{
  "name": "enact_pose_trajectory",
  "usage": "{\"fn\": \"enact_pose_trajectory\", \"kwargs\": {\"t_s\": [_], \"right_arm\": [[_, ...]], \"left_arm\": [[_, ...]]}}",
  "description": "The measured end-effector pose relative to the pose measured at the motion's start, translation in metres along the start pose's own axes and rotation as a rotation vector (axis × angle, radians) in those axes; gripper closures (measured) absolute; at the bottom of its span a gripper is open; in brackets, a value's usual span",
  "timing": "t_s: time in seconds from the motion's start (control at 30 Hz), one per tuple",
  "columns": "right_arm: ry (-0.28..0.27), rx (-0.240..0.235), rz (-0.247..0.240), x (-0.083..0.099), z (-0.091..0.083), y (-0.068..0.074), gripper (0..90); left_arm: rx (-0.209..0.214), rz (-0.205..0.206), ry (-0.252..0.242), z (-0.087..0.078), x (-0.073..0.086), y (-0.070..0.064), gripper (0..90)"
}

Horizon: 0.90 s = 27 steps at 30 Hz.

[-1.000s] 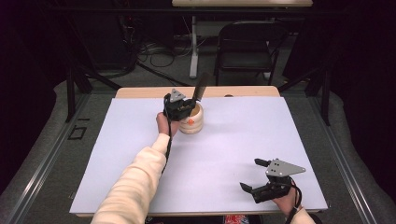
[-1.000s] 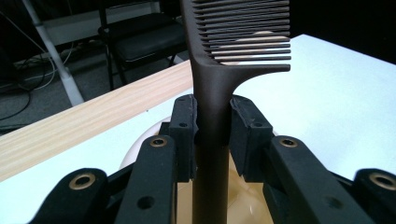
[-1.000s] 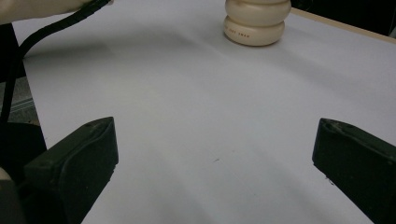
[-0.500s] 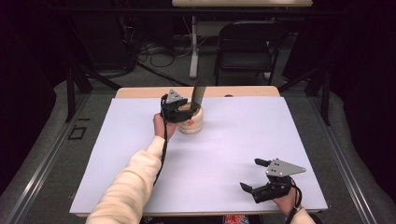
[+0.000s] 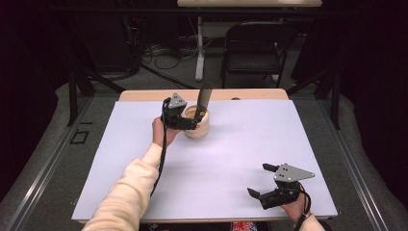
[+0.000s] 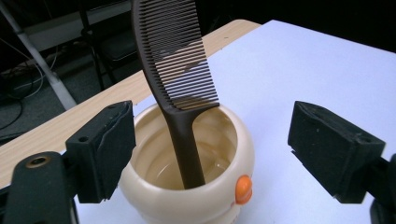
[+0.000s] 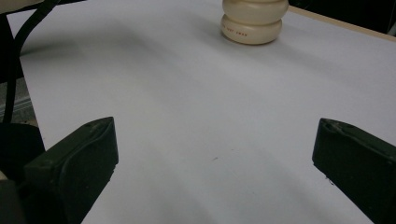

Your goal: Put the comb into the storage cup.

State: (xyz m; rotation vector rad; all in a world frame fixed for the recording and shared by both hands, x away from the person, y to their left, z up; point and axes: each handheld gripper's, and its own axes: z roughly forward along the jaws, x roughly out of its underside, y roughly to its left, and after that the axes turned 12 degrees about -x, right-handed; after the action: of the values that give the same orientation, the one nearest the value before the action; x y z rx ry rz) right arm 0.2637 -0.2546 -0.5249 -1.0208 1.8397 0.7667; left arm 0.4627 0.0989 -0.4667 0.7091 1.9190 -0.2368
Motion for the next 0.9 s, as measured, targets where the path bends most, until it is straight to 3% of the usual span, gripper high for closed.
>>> {"fn": "enact_pose_trajectory", "kwargs": {"t_s": [0.27, 0.57, 0.9], "right_arm": [[-0.001, -0.002, 0.003, 0.001, -0.001, 0.0, 0.0], [0.002, -0.005, 0.008, 0.002, -0.001, 0.0, 0.0], [0.0, 0.0, 0.009, 0.001, 0.0, 0.0, 0.0]], "left_arm": [[-0.013, 0.036, 0.021, -0.015, 0.0, -0.001, 6.5], [-0.03, 0.104, 0.042, -0.027, 0.004, -0.008, 1.0], [-0.017, 0.108, 0.046, -0.048, 0.012, -0.005, 0.2]]}}
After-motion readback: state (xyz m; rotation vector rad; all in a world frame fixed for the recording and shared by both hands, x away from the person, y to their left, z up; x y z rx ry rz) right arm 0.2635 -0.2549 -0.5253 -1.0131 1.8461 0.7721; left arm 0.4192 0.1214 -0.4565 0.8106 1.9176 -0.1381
